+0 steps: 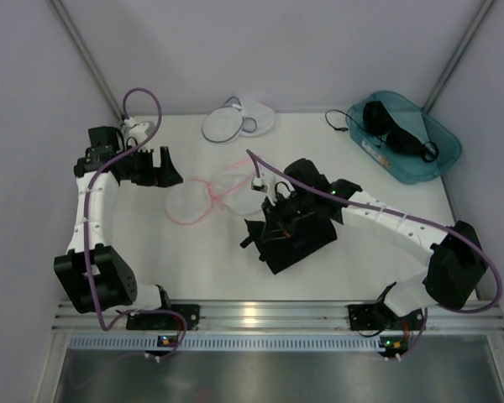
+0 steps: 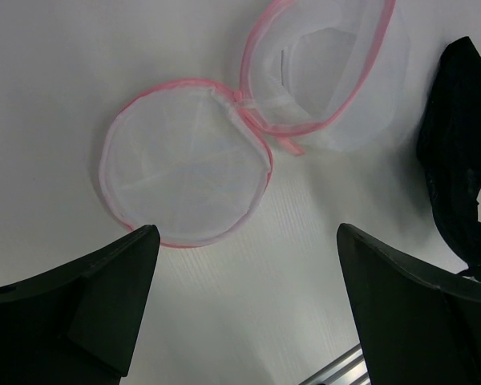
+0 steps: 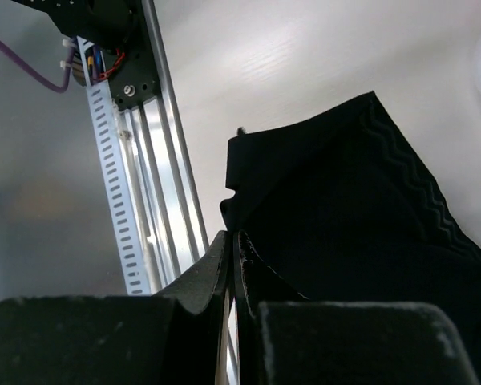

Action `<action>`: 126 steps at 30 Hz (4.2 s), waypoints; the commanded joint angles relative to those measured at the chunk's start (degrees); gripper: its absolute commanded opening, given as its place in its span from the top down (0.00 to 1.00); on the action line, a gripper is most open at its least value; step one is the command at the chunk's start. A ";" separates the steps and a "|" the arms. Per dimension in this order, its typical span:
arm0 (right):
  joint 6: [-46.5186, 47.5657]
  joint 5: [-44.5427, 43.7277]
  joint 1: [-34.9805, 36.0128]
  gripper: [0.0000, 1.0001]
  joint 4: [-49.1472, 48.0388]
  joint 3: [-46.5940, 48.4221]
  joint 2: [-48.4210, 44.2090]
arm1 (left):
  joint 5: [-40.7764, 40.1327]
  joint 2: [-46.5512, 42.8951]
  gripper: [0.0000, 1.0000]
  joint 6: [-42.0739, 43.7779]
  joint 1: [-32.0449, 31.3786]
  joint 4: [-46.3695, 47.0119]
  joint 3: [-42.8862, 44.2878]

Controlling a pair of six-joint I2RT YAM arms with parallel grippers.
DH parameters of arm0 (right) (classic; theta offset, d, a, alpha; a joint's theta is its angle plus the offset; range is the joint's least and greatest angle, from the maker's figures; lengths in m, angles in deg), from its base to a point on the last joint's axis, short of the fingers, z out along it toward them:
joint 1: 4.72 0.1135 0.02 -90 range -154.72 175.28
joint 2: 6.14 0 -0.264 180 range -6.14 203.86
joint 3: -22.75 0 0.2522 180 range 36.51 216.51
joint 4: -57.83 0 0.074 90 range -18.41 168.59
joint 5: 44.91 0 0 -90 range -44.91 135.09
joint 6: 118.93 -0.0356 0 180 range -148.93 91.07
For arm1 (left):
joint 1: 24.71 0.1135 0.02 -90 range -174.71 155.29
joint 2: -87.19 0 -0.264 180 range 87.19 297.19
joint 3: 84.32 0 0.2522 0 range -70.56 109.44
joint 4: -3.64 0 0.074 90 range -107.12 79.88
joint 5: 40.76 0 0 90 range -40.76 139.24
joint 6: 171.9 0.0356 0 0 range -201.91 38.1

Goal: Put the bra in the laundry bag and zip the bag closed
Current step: Adjust the bra at the center of the board.

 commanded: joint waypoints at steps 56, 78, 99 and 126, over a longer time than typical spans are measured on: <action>20.83 -12.16 -36.83 1.00 7.26 0.16 5.18 | -4.54 1.51 0.02 5.75 -4.07 0.55 -0.47; 17.75 -17.77 -36.48 0.73 6.66 -1.86 5.70 | -4.71 1.07 0.02 5.31 -4.16 0.72 -2.41; 13.01 -24.27 -36.39 0.67 -3.20 -4.77 17.74 | -5.33 2.04 0.02 4.25 -4.16 1.07 -2.05; 15.38 -16.28 -38.15 1.00 8.22 1.56 7.46 | -5.41 1.69 0.02 4.69 -4.16 0.99 -1.97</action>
